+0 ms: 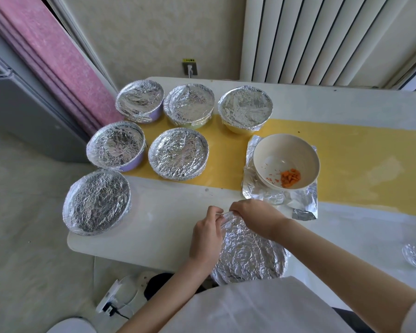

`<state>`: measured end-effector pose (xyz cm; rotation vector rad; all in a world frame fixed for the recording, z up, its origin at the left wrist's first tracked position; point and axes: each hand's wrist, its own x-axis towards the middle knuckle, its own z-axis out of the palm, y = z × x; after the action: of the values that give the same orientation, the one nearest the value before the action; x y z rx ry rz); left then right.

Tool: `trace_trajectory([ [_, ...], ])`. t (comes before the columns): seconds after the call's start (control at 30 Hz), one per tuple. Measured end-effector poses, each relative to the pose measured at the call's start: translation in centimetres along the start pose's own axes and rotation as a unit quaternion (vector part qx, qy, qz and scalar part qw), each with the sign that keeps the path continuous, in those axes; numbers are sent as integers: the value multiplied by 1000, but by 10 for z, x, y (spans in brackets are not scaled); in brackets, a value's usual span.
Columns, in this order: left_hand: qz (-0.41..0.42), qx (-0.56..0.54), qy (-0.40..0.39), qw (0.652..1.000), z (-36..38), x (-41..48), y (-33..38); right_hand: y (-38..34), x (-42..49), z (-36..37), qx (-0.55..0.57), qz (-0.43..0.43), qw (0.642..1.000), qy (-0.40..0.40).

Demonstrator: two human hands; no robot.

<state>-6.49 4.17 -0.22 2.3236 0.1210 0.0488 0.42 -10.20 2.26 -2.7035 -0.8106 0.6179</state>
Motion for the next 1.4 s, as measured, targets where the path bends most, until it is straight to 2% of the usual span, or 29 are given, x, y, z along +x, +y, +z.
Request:
trace_trajectory([
  [0.3,7,17,-1,1000,-1,-1,0,-2,7,2,-2,-19,1000,8],
  [0.4,21,29,-4,999,-2,-3,1,1,3,3,51,-11,999,15],
  [0.53,10,41,12,999,-5,-8,0,9,-8,6,140,30,987,67],
  [0.63,2,65,6,998,-8,-11,-3,14,-13,7,156,30,983,88],
  [0.77,3,30,-26,999,-6,-5,0,13,-13,10,132,27,987,82],
  [0.87,-9,-6,-69,998,-3,4,6,15,-10,13,83,26,995,47],
  [1.07,-5,3,-44,999,1,11,6,13,-5,-1,15,34,999,-18],
  [1.23,2,23,-35,999,3,7,7,6,0,0,10,25,1000,-6],
  [1.4,-10,4,-62,998,1,6,6,6,-1,3,-1,22,1000,15],
])
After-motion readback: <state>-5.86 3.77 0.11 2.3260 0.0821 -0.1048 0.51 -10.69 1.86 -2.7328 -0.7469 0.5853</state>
